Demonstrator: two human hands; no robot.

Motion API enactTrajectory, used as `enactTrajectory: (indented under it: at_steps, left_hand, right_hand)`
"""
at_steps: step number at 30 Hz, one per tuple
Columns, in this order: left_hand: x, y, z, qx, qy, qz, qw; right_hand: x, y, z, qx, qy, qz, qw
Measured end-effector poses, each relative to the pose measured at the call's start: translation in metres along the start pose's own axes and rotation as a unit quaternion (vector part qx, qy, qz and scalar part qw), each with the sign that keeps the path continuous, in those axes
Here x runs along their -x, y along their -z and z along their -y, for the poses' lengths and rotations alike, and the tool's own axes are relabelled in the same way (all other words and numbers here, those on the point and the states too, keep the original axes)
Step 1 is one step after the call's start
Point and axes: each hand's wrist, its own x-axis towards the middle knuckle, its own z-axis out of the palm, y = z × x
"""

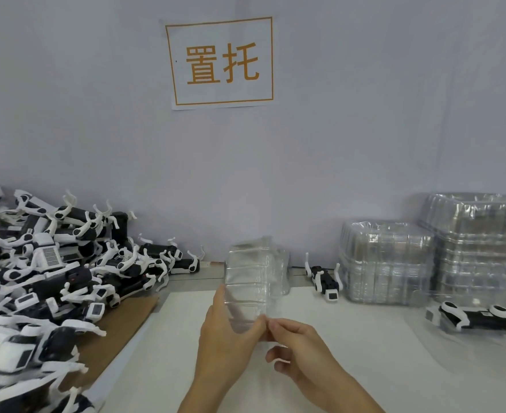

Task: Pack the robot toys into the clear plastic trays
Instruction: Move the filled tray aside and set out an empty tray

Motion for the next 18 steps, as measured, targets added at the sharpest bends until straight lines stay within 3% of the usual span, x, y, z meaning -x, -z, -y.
enactTrajectory:
  at_steps: [8,18]
  left_hand:
    - [-0.0016,-0.0022,0.0002,0.011,0.001,0.008,1.000]
    - [-0.0008,-0.0022,-0.0002,0.010,0.000,0.016,1.000]
  right_hand:
    - [-0.0035,0.0014,-0.0013,0.006,0.050,-0.024,0.998]
    - [-0.0046,0.0036,-0.0033,-0.059,0.007,0.001,0.998]
